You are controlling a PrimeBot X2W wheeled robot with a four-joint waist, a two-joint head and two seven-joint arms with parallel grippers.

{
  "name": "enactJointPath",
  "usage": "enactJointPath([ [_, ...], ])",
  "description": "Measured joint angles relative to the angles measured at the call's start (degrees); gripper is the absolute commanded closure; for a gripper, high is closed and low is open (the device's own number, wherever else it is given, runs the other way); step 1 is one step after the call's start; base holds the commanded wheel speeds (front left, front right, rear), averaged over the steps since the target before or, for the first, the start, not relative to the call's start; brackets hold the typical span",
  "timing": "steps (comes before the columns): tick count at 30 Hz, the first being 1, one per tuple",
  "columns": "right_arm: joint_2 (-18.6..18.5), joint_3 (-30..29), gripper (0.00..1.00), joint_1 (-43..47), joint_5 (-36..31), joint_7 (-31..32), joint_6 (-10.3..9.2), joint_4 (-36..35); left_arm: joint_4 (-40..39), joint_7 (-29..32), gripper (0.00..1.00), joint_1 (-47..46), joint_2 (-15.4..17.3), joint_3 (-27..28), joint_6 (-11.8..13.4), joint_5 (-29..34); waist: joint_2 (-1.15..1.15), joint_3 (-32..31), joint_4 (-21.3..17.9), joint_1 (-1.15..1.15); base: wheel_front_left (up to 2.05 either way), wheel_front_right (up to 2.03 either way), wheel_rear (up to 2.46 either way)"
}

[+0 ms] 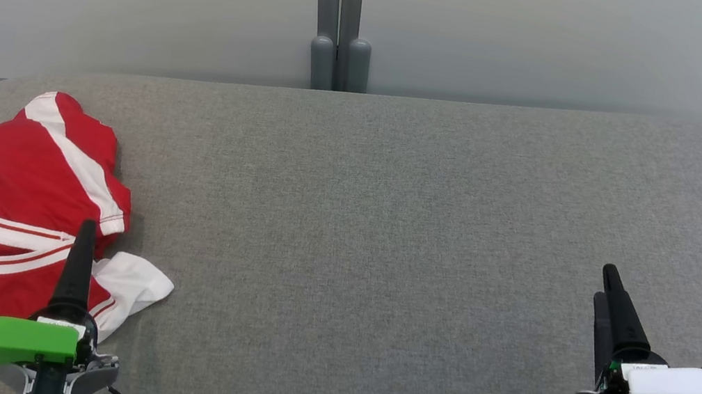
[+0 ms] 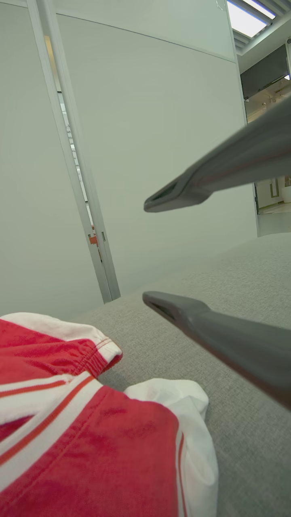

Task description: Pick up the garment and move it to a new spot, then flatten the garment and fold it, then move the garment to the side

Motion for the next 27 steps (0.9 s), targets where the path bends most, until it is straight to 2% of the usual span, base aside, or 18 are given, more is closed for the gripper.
enactJointPath([
  [15,-0.36,3.32,0.00,-0.44,-14.63,-3.11,0.00,-1.96,-2.89,-3.09,0.00,0.03,0.05,-1.92,2.57,18.73,0.00,-0.28,0.11,0.00,0.00,0.00,0.00],
  [27,-0.91,4.91,0.00,-1.12,-31.40,-5.37,0.01,-3.48,-3.31,-5.31,0.00,0.20,0.11,-3.87,4.54,33.77,0.00,-0.39,0.25,0.00,0.00,0.00,0.00],
])
